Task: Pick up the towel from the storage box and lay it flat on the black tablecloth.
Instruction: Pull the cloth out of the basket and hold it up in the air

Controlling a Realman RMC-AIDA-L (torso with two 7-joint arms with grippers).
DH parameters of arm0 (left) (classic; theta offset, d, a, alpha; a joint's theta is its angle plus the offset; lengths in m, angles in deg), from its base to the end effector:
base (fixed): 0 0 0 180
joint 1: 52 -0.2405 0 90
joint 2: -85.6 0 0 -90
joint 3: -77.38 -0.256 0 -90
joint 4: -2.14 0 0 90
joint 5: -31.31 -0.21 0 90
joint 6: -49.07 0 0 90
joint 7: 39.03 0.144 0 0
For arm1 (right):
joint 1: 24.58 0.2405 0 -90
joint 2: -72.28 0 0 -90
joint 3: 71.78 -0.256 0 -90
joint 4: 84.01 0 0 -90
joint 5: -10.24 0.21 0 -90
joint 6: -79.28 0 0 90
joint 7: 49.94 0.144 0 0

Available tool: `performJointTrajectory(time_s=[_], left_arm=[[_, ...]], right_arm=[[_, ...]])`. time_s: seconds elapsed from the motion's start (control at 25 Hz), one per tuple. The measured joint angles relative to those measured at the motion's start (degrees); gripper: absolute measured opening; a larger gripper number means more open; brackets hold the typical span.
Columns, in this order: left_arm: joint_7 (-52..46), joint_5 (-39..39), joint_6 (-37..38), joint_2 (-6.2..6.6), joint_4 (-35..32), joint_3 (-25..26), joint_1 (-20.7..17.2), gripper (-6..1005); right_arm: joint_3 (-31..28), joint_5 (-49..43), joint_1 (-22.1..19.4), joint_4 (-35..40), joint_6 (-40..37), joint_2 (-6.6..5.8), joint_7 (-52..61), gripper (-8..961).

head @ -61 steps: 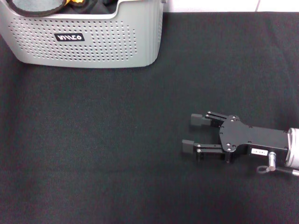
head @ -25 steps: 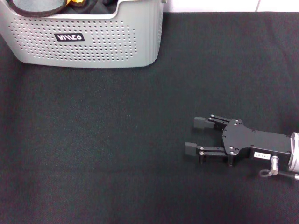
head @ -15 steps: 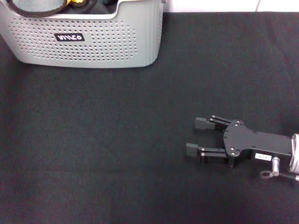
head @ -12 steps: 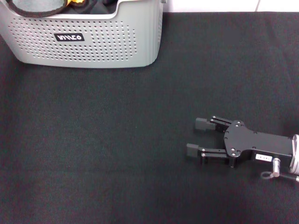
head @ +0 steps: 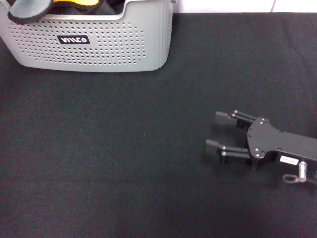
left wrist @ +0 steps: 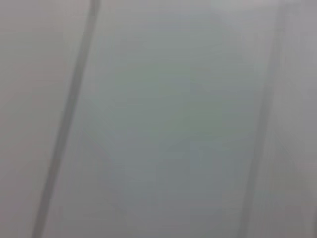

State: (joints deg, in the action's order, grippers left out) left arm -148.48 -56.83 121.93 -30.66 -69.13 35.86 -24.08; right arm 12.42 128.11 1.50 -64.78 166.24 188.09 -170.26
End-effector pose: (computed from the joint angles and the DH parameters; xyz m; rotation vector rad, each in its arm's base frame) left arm -0.1756 0.3900 0.1730 -2.1009 -0.5470 -1.0920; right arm 0.2464 0.2846 -0.0523 -2.6995 0.5419 1.1200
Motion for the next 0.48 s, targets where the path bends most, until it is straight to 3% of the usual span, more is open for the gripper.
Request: performJointTrajectory(time_s=[0.24, 0.48], left_arm=[[-0.12, 3.35, 9.55, 0.08, -1.51, 0.03, -1.09, 24], [-0.77, 7.69, 14.88, 0.18, -2.45, 0.44, -2.01, 29]], right_arm=[[-3.80, 0.32, -0.97, 3.53, 1.56, -0.13, -3.24, 868], [-8.39, -0.01, -4.53, 12.34, 1.32, -0.24, -11.21, 762]])
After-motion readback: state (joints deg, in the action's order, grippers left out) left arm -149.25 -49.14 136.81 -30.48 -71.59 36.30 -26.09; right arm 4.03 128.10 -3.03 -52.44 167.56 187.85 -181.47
